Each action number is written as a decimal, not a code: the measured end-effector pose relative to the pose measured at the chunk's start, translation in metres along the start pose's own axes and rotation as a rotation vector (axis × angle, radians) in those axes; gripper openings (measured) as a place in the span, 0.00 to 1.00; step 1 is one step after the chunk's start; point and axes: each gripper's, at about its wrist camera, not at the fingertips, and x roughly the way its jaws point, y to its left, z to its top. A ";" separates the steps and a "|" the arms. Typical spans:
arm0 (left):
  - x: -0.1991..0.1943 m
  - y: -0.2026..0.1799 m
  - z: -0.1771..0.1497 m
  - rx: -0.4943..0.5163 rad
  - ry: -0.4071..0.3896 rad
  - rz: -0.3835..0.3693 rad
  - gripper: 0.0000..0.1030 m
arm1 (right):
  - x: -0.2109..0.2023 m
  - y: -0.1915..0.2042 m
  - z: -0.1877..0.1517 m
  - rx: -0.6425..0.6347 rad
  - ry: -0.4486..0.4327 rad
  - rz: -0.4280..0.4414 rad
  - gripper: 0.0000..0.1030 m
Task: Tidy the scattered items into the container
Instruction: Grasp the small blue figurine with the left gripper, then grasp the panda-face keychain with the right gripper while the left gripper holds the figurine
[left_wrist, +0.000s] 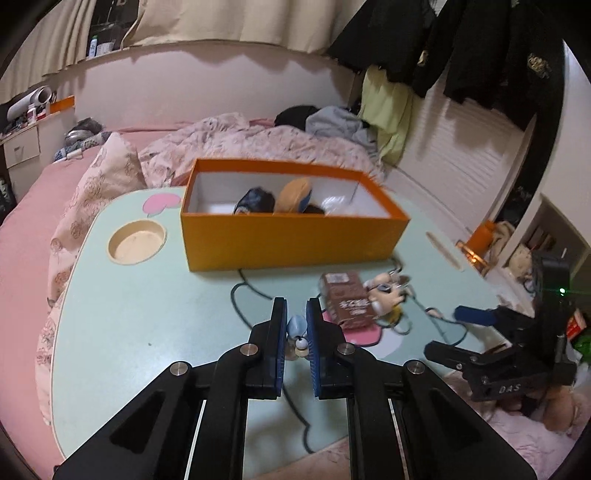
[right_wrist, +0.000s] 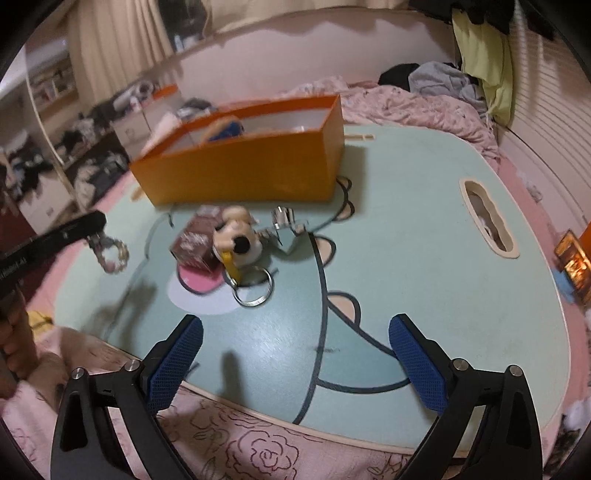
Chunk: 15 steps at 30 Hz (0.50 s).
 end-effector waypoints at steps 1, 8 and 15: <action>-0.002 -0.002 0.000 0.005 -0.005 0.004 0.11 | -0.002 0.000 0.002 0.000 -0.010 0.010 0.90; -0.008 -0.014 -0.005 0.030 -0.002 -0.007 0.11 | 0.005 0.020 0.026 -0.073 -0.012 0.052 0.46; -0.009 -0.013 -0.007 0.025 -0.004 -0.008 0.11 | 0.021 0.037 0.049 -0.143 -0.019 0.077 0.32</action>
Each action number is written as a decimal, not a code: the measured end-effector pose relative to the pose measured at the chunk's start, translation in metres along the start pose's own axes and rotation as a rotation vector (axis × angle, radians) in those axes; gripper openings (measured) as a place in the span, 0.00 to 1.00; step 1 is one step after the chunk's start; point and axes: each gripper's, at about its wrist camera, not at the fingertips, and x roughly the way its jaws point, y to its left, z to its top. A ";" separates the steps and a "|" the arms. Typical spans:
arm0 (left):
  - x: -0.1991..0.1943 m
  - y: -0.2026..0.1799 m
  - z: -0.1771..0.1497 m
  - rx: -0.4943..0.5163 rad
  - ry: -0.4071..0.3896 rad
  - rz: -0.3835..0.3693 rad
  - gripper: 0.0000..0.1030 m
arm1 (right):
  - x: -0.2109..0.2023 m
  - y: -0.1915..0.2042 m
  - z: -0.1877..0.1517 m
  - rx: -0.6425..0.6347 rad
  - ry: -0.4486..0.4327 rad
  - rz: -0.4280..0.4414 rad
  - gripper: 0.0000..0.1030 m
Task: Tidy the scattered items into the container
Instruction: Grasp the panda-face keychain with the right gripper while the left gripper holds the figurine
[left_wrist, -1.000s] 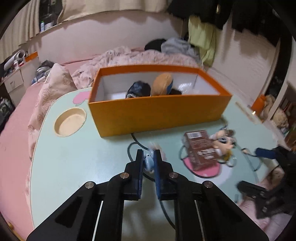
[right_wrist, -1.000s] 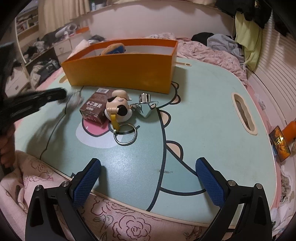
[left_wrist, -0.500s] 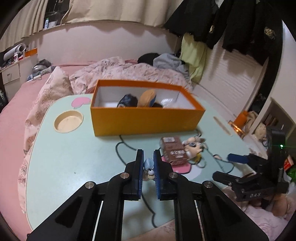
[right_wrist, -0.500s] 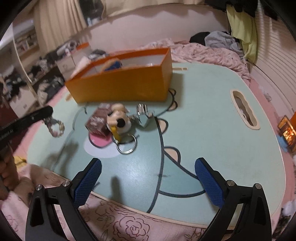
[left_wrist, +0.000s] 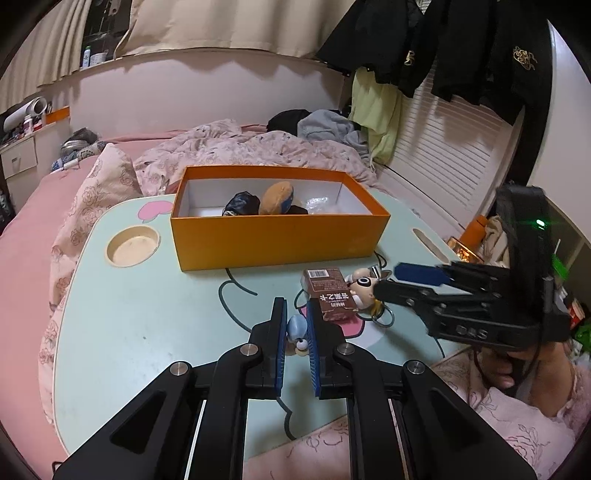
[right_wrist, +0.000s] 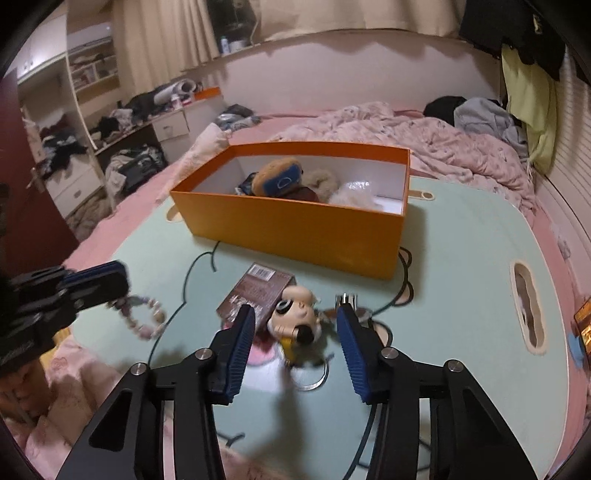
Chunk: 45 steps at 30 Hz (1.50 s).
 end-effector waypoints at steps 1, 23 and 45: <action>0.000 0.000 0.000 -0.001 0.001 -0.001 0.11 | 0.005 -0.001 0.003 0.005 0.013 0.009 0.26; 0.004 -0.003 -0.003 -0.004 0.013 -0.006 0.11 | 0.038 0.003 0.004 -0.036 0.063 -0.029 0.31; 0.003 -0.014 -0.013 0.005 0.027 -0.027 0.11 | -0.011 0.023 -0.031 -0.052 0.002 -0.008 0.31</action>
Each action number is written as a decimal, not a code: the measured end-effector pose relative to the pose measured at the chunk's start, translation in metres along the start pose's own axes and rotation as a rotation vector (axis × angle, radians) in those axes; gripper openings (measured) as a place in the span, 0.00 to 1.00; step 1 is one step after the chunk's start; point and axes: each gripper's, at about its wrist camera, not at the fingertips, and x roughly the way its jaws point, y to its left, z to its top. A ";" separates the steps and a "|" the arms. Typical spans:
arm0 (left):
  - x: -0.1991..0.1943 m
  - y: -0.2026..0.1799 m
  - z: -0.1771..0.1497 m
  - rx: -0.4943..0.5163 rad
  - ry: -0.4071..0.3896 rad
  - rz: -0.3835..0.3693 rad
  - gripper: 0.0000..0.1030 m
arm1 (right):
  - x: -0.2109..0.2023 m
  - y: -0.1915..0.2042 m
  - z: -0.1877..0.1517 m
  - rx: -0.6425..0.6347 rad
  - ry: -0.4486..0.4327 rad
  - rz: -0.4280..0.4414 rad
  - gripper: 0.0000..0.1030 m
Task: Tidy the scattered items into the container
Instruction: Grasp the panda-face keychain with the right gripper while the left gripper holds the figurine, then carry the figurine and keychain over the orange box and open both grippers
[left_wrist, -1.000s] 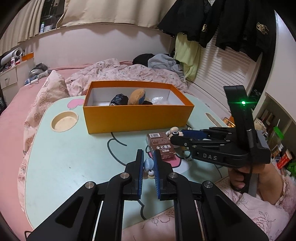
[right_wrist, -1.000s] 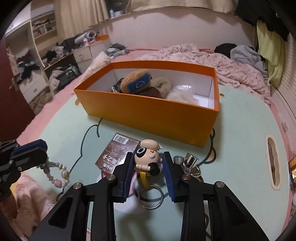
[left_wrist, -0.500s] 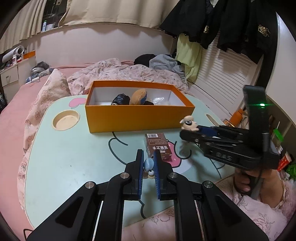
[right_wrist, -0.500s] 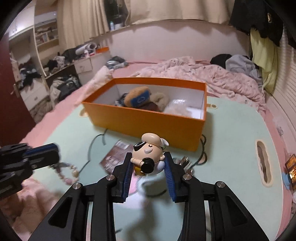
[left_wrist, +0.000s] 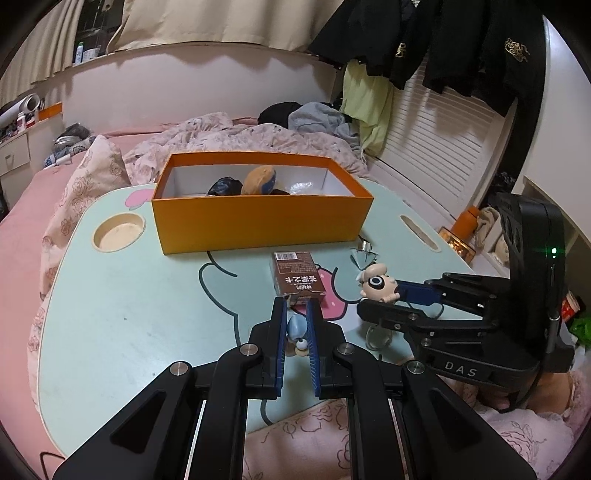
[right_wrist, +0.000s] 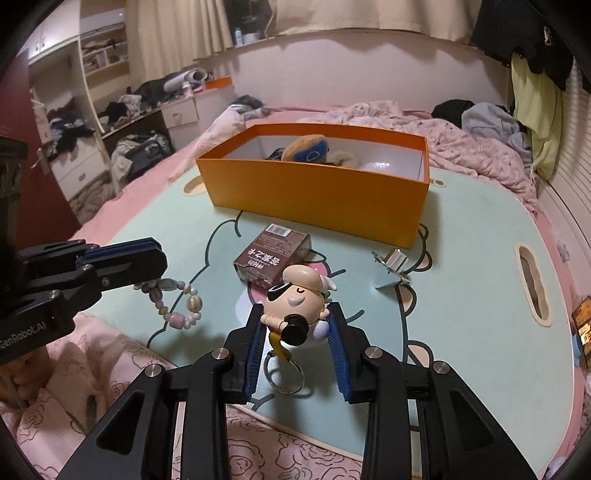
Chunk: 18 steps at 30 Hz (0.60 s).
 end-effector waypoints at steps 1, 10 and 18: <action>0.000 0.000 0.000 -0.002 0.002 -0.001 0.11 | 0.000 0.000 0.001 -0.001 0.001 -0.001 0.31; 0.003 0.001 0.001 0.001 0.007 -0.004 0.11 | -0.002 0.001 -0.001 -0.004 -0.006 -0.005 0.31; -0.001 0.002 0.033 0.019 -0.026 -0.017 0.11 | -0.009 -0.005 0.023 -0.003 -0.036 0.000 0.31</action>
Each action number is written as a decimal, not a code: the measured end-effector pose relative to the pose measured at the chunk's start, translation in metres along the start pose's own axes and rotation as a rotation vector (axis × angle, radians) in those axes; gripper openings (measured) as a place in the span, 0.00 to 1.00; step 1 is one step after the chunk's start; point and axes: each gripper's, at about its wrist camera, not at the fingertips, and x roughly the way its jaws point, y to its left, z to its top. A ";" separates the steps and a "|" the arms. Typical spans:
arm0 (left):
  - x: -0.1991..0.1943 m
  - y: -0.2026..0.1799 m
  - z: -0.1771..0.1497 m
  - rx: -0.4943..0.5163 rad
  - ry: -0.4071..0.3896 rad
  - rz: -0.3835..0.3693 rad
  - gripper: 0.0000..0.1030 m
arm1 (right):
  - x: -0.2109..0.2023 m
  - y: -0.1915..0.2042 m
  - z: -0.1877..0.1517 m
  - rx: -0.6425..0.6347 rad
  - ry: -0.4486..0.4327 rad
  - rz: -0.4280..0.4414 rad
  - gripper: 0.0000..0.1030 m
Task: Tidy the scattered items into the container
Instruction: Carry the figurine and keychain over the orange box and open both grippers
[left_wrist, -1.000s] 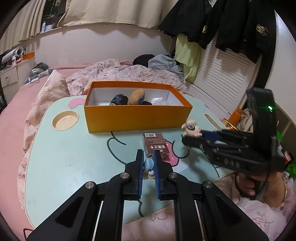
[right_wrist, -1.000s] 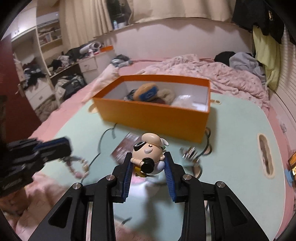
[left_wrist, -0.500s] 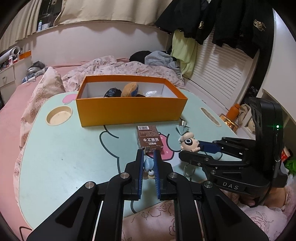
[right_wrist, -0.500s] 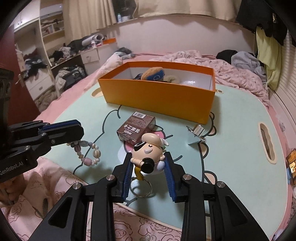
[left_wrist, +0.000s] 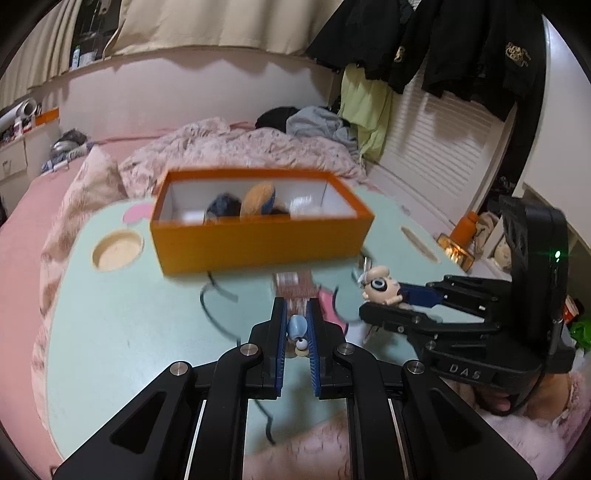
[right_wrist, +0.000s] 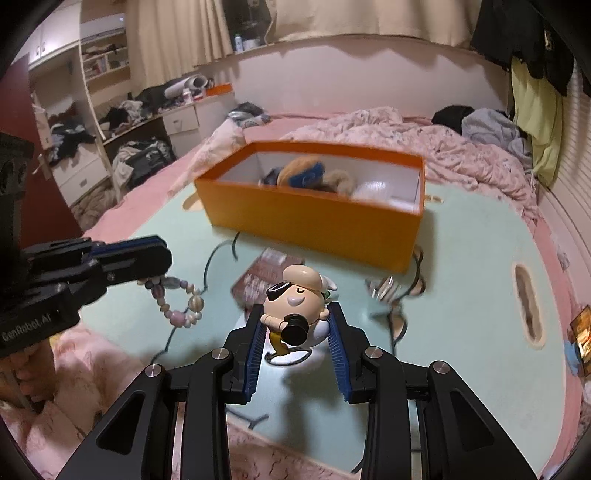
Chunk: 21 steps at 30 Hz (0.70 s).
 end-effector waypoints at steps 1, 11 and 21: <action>0.000 0.001 0.008 0.001 -0.005 -0.004 0.11 | -0.001 0.000 0.007 -0.007 -0.011 -0.009 0.31; 0.026 0.017 0.091 0.030 -0.009 0.048 0.11 | 0.007 -0.016 0.086 -0.001 -0.094 -0.056 0.31; 0.092 0.044 0.102 -0.030 0.061 0.107 0.11 | 0.048 -0.044 0.116 0.055 -0.037 -0.098 0.31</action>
